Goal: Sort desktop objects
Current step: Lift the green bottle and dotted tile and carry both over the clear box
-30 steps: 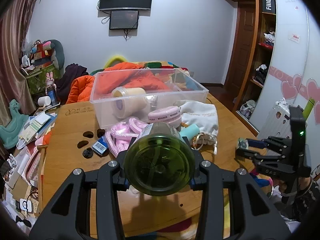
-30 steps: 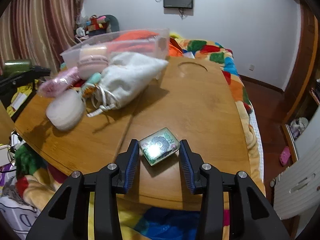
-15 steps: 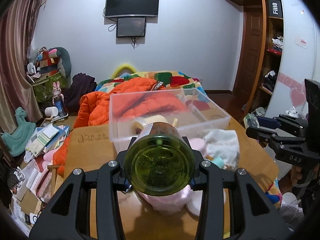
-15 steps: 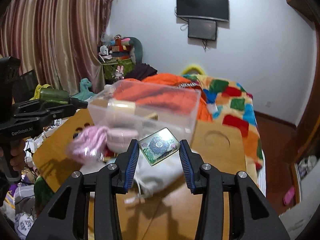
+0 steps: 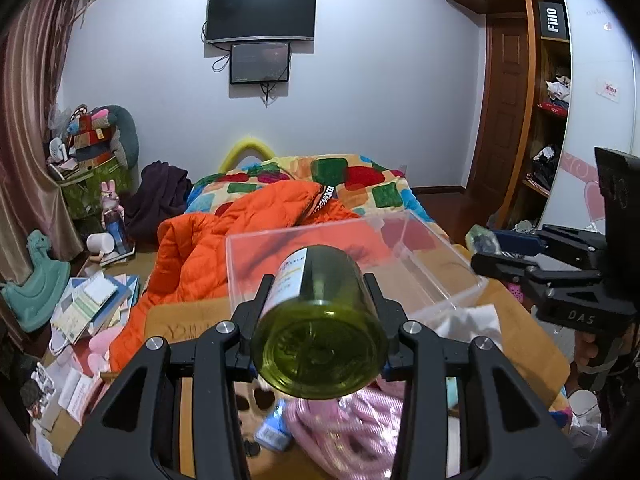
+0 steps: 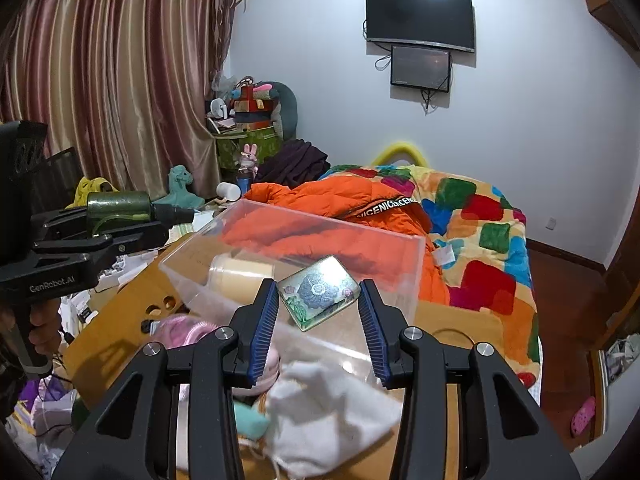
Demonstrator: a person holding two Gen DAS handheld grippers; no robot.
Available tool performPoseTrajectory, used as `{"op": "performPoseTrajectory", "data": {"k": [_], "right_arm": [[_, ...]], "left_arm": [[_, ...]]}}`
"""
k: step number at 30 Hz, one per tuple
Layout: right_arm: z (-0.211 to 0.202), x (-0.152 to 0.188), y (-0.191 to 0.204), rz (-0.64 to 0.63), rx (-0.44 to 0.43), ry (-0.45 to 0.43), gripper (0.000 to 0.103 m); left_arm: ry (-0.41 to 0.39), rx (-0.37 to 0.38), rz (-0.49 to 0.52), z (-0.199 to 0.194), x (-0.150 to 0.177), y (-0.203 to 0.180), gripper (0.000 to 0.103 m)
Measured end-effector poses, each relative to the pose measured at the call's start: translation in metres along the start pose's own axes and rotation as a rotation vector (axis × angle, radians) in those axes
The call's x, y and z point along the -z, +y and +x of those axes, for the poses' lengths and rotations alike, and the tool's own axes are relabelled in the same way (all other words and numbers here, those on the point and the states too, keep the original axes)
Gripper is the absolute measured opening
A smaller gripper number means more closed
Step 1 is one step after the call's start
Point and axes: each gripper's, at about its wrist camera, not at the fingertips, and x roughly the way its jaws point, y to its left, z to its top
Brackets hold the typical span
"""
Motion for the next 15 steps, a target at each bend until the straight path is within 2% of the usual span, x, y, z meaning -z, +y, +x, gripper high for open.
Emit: {"op": "performPoseTrajectory", "data": {"k": [8,12,15], "right_arm": [[0.041,-0.01,-0.012,0.021,-0.035,0.065,0.038],[0.064,-0.014,-0.017,0.012,-0.044,0.112,0.038],[0.079,-0.017,-0.019,-0.013,-0.02,0.141,0.038]], "left_arm": [[0.082,0.04,-0.017,0.044,-0.013,0.009,0.041],[0.128,0.036,-0.005,0.065,-0.016,0.011,0.041],[0.164,0.045,-0.008,0.079,-0.017,0.014,0.041]]}}
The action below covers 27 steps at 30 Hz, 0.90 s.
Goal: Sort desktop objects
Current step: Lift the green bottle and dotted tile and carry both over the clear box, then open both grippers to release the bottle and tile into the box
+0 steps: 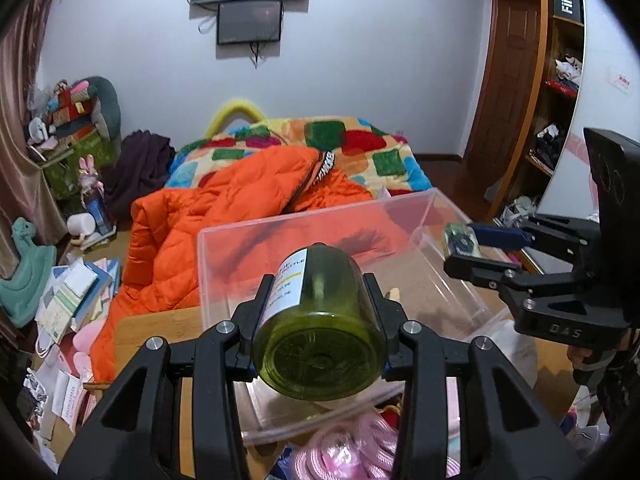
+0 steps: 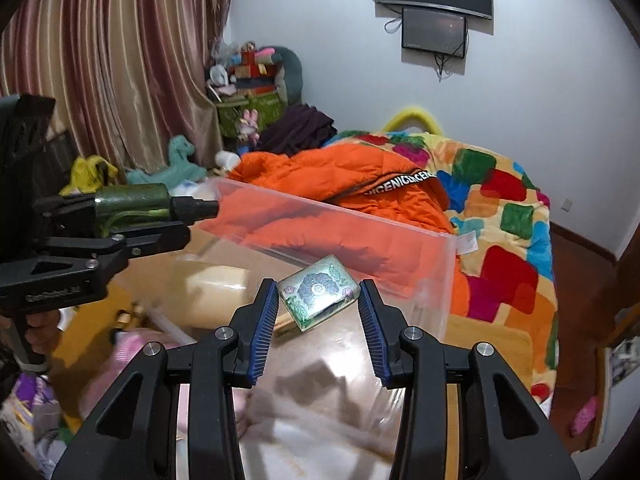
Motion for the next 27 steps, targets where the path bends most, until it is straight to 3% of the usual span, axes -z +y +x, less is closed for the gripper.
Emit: {"op": "performPoseTrajectory", "data": {"k": [16,27], "right_arm": [[0.05,-0.009,-0.004,-0.056,0.049,0.126,0.038],[0.069,-0.008,0.005,-0.046,0.041,0.183,0.038]], "left_arm": [[0.16,0.003,-0.01,0.045,-0.005,0.007,0.041],[0.171,-0.02,0.004,0.048,-0.004,0.003,0.042]]}}
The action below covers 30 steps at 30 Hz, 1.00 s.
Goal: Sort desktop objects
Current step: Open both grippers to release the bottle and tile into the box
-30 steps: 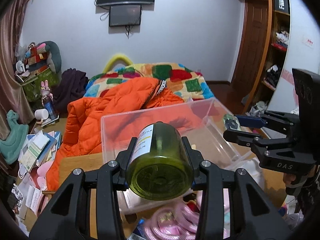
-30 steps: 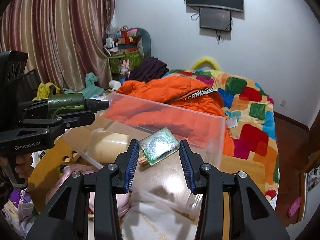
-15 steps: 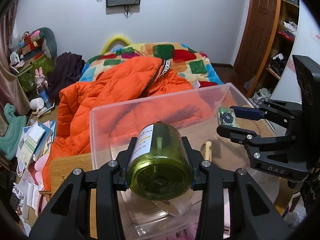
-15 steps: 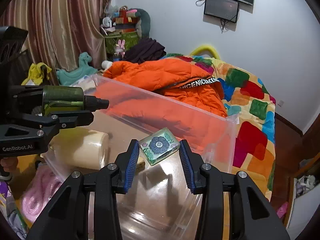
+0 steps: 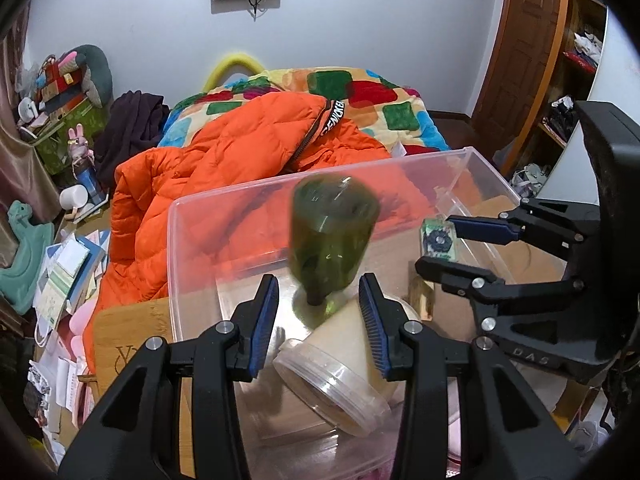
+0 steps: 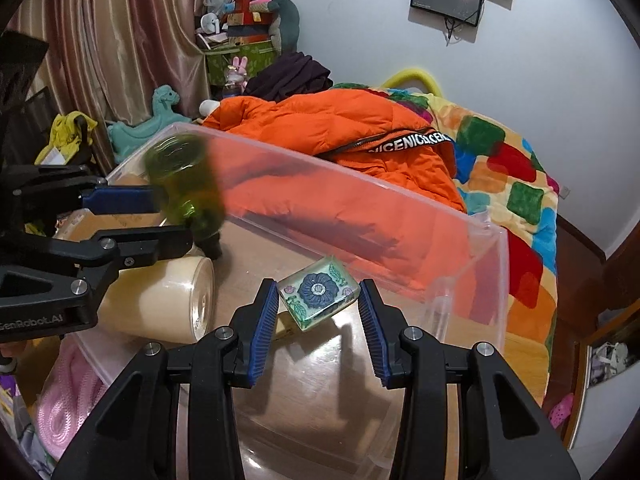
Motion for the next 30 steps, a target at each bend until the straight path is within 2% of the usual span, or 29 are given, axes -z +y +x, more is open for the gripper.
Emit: {"op": "performPoseTrajectory", "data": {"k": [4,10,13,15,26,30], "right_arm": [[-0.002,0.001,0.005,-0.011,0.016,-0.012,0.038],[-0.007,0.001,0.009,-0.013,0.025,-0.024,0.038],[-0.013,0.002,0.01,-0.011,0.034,-0.036,0.04],[-0.016,0.003,0.009,-0.01,0.043,-0.045,0.047],[-0.062,0.017,0.012,-0.014,0.104,-0.125,0.063],[-0.081,0.025,0.016,-0.012,0.111,-0.153,0.075]], "left_arm": [[-0.011,-0.011,0.009,-0.003,0.001,-0.001,0.052],[-0.024,-0.029,0.036,-0.008,0.002,-0.006,0.054],[-0.035,-0.03,0.041,-0.013,0.003,-0.009,0.058],[-0.047,-0.037,0.048,-0.018,0.003,-0.01,0.06],[-0.106,-0.069,0.058,-0.053,0.01,-0.021,0.08],[-0.132,-0.07,0.052,-0.068,0.016,-0.023,0.089]]}}
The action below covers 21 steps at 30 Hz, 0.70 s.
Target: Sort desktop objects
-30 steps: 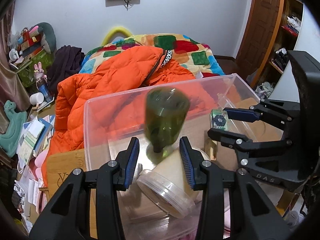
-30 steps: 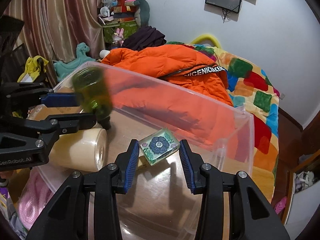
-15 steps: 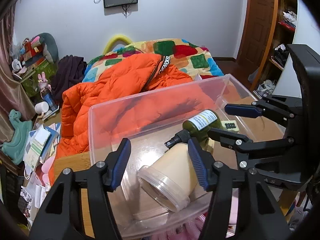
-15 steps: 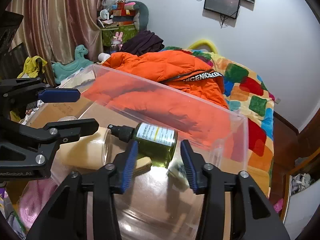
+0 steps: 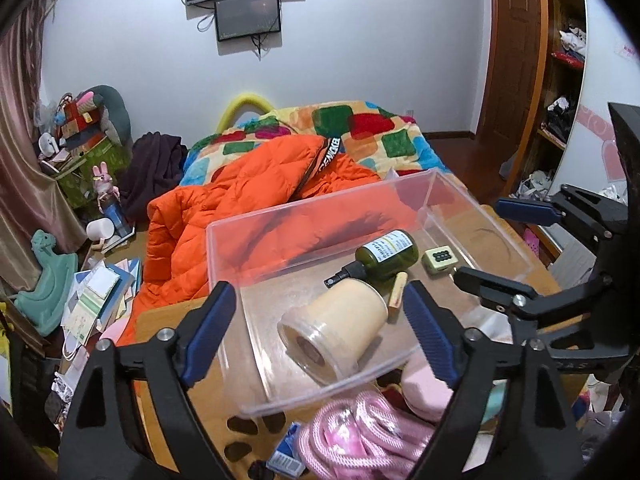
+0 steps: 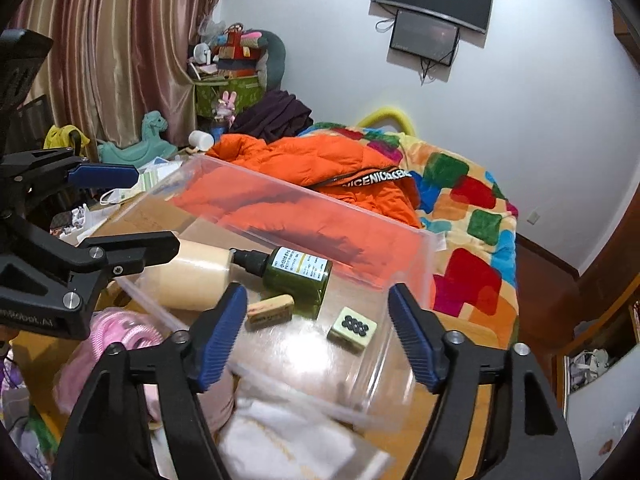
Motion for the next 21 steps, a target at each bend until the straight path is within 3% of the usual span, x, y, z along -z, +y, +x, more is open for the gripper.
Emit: {"op": "performPoseTrajectory", "data": {"k": [2,12,21], "right_arm": [[-0.012,0.003,0.001,-0.002,0.009,-0.02,0.08],[-0.066,0.02,-0.005,0.023,0.051,-0.091,0.082],[-0.088,0.048,-0.014,0.043,0.091,-0.086,0.082]], "left_arm": [[-0.01,-0.001,-0.002,-0.008,0.003,-0.001,0.093],[-0.054,-0.017,-0.03,-0.049,0.024,0.008,0.094],[-0.013,-0.006,-0.071,-0.059,0.056,0.023,0.095]]}}
